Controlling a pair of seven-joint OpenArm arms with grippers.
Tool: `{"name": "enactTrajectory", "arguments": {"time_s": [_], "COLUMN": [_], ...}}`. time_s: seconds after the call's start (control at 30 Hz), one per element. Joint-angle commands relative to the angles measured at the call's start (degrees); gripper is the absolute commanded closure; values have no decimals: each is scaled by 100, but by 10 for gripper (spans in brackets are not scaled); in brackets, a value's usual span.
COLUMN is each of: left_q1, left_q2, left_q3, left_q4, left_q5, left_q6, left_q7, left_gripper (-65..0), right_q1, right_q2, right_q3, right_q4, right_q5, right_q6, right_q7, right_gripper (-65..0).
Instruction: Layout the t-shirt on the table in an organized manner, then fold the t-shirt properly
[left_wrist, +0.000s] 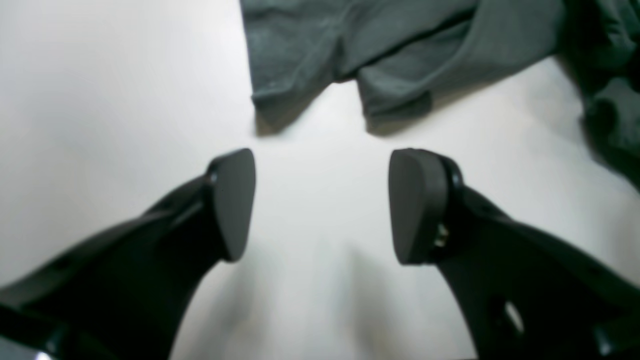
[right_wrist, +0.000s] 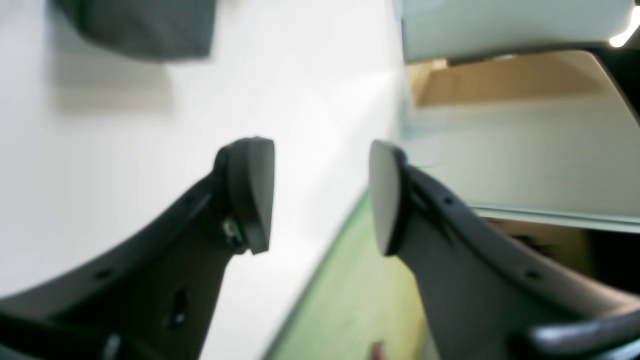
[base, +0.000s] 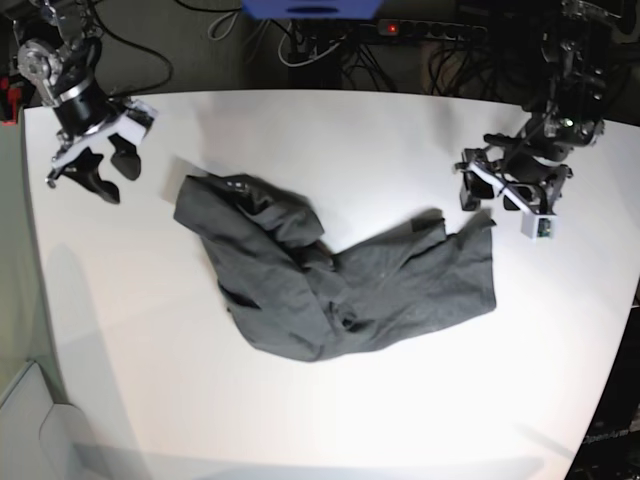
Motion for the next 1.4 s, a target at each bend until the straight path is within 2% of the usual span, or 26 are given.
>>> {"name": "enactTrajectory", "arguments": {"time_s": [0.0,0.07,0.13,0.27,0.43,0.5,0.57,0.77,0.93,1.13,1.3,1.37], "left_q1": [-40,-40,-40,-22,4,21,65,320,505,584,575,575], "left_q2": [-80,-80,-89,-89,-141,-150,-159,-115,-133,-106,-106,-106], "left_q3": [-36,-54,-62,-71,-80,-80,-150,-704,-986,-1179,-1179,-1179], "left_q4": [101,118,118,118,215,303,338,505,532,532,532,532], "left_q5": [0,26,0,18,26,26,26,0,9,-18,-18,9], "left_q6": [-2,-2,-2,-2,-2,-2,-2,-2,-2,-2,-2,-2], "left_q7": [-99,-99,-99,-99,-99,-99,-99,-90,-90,-108,-117,-117], "left_gripper": [-404,-404,-404,-404,-404,-404,-404,-404,-404,-404,-404,-404], "right_q1": [219,527,817,1248,1819,1995,2241,2733,2795,3032,3331,3410], "right_q2": [-7,-332,-789,-1659,-2653,-3004,-3224,-3611,-3637,-3620,-3620,-3620], "right_q3": [86,112,130,-11,-574,-802,-1075,-1857,-2341,-2279,-1796,-1673], "right_q4": [113,122,236,464,482,482,482,456,420,-265,-608,-758], "right_q5": [117,292,495,627,635,635,635,635,644,662,1365,1444], "right_q6": [-41,434,873,1366,1453,1462,1462,1462,1462,1462,1462,1462], "right_q7": [171,224,206,224,83,-207,-620,-1798,-2563,-2704,-2721,-2721], "right_gripper": [-295,-295,-294,-294,-299,-300,-317,-361,-415,-423,-423,-423]}}
